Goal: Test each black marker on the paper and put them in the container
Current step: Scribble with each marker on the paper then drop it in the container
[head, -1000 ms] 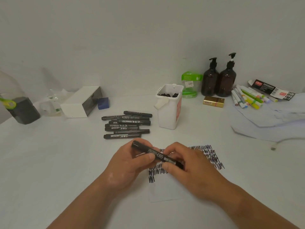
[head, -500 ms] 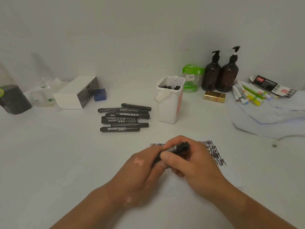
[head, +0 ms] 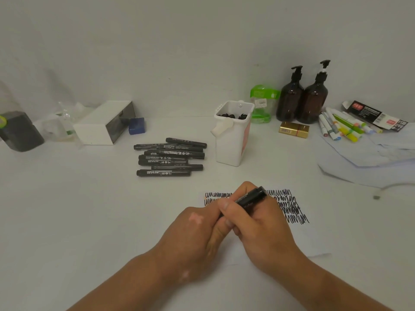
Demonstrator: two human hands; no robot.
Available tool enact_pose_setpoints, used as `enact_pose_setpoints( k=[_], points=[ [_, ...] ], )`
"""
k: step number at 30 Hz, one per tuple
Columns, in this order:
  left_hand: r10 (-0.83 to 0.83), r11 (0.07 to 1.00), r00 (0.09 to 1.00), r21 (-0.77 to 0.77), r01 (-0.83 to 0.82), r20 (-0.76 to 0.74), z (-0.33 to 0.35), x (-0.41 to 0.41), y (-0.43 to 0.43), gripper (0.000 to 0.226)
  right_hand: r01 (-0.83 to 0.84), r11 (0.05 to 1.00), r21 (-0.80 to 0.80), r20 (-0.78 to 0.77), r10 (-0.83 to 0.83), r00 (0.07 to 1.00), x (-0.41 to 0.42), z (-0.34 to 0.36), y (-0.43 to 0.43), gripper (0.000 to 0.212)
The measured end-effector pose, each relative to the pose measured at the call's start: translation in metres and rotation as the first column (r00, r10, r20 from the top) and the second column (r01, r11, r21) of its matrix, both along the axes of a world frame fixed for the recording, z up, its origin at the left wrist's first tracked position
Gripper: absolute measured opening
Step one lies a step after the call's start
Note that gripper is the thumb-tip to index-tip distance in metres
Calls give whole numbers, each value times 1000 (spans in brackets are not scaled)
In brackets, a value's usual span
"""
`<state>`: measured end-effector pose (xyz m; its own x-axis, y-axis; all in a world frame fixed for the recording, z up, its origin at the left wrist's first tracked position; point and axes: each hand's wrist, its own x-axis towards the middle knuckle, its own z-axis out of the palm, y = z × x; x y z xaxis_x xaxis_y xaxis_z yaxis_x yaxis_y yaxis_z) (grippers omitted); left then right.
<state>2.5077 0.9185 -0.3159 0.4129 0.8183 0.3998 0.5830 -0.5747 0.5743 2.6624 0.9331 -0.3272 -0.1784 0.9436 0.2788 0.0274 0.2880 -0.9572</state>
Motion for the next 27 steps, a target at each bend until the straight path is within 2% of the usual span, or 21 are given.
enact_pose_setpoints(
  k=[2,12,18,21,23,25,27],
  points=[
    [12,1000,1000,-10,-12,-4,-1,-1,0,47,-15,1000,-12,-19,15,1000,0,-1,1,26],
    [14,1000,1000,3,-14,-11,1,-3,-2,20,-30,999,14,-49,30,998,-1,1,-4,26],
    [18,1000,1000,8,-18,16,2,-6,-5,44,39,997,67,-26,-37,999,-3,3,-9,27],
    [30,999,999,25,-29,-16,2,-4,-1,36,116,988,98,-2,-116,993,-2,7,-7,24],
    [76,997,996,24,-75,-40,1,-9,5,39,163,983,81,-84,-156,984,5,13,-3,20],
    [104,995,991,15,-103,-82,-1,-21,11,56,183,983,-28,-226,-185,957,17,19,4,13],
    [67,997,981,-22,-72,-180,-4,-35,16,67,148,980,-131,-275,-179,945,26,21,8,10]
  ],
)
